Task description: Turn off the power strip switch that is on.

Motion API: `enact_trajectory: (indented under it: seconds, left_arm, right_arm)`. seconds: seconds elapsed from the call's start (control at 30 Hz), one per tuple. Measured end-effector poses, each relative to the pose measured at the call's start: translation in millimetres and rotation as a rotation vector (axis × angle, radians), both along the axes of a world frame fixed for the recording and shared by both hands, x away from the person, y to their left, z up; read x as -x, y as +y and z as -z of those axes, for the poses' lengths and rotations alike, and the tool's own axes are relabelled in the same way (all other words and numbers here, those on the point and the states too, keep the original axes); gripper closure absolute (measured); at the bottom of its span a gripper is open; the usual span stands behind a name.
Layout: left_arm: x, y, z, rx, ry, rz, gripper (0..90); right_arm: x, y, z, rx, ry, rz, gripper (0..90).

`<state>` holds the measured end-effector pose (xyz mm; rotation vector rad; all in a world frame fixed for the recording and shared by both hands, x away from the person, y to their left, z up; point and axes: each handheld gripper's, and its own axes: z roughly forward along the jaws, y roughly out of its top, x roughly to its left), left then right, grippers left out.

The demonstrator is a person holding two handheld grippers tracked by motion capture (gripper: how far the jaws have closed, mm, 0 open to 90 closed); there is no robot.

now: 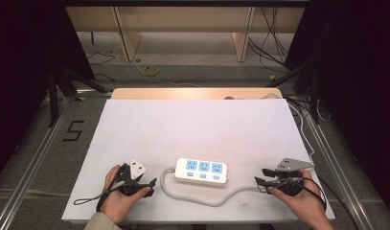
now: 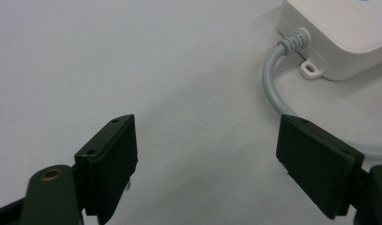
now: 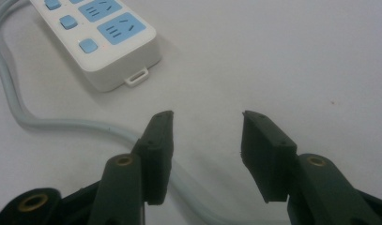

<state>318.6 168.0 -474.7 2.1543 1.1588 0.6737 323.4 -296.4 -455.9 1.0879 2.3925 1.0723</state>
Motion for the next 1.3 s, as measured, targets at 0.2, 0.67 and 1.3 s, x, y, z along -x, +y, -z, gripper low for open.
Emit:
enact_trajectory:
  seconds: [0.2,0.67,1.3]
  left_arm:
    - [-0.9,1.2,1.7,-0.002,0.004,-0.004,21.5]
    - [-1.1,0.3,1.0,-0.007,-0.005,-0.01,22.9]
    - [-0.7,1.2,1.1,-0.005,-0.005,-0.017,22.9]
  right_arm:
    - [0.6,0.3,-3.3,0.009,0.001,-0.013,63.8]
    - [1.0,6.3,-13.4,0.069,0.011,-0.046,90.0]
    - [-2.7,15.0,-18.7,0.099,0.02,-0.084,90.0]
